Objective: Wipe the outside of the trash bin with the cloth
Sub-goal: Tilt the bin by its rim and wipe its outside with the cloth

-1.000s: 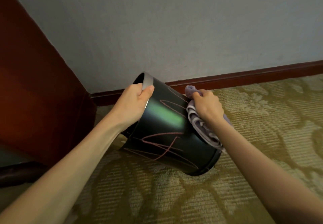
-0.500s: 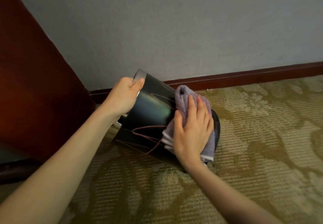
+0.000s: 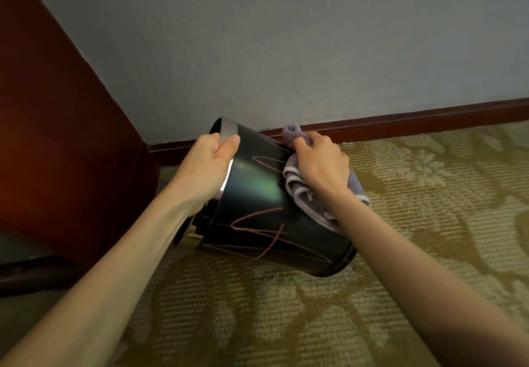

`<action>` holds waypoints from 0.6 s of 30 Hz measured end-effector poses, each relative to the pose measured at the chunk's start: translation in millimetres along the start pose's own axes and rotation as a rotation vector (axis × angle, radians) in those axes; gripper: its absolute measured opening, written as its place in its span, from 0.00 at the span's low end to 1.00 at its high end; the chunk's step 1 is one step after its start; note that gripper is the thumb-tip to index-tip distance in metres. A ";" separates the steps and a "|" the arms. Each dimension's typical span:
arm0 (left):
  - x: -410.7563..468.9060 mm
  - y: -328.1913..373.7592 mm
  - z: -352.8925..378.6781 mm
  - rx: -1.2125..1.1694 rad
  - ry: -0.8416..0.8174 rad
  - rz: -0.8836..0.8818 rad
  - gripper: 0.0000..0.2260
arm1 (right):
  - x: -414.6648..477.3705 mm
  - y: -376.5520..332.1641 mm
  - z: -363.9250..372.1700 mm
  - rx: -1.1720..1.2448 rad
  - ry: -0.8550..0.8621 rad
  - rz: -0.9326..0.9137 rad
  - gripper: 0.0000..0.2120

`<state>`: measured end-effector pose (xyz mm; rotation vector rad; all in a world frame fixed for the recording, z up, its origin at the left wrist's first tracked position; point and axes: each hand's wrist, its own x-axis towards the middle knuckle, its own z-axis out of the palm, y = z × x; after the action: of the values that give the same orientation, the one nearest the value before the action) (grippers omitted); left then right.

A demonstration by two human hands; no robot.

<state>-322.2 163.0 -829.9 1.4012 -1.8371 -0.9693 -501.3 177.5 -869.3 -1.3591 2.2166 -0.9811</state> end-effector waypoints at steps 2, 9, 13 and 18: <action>-2.0 1.1 2.6 -0.019 0.007 0.010 0.25 | 15.7 -0.5 -5.1 0.007 -0.109 0.067 0.17; -10.3 -8.7 -0.7 0.041 0.094 0.005 0.20 | 20.9 -4.1 2.1 -0.067 -0.151 0.021 0.19; -11.9 -7.9 -2.1 0.094 0.109 -0.002 0.20 | -3.6 -2.9 3.4 -0.062 -0.029 -0.062 0.19; -0.6 -0.3 3.7 0.158 0.147 -0.021 0.19 | -36.4 -2.4 10.8 -0.037 0.136 -0.133 0.21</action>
<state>-324.9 164.2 -832.1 1.5451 -1.8245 -0.7234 -476.0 204.8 -876.9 -1.5147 2.2769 -1.1142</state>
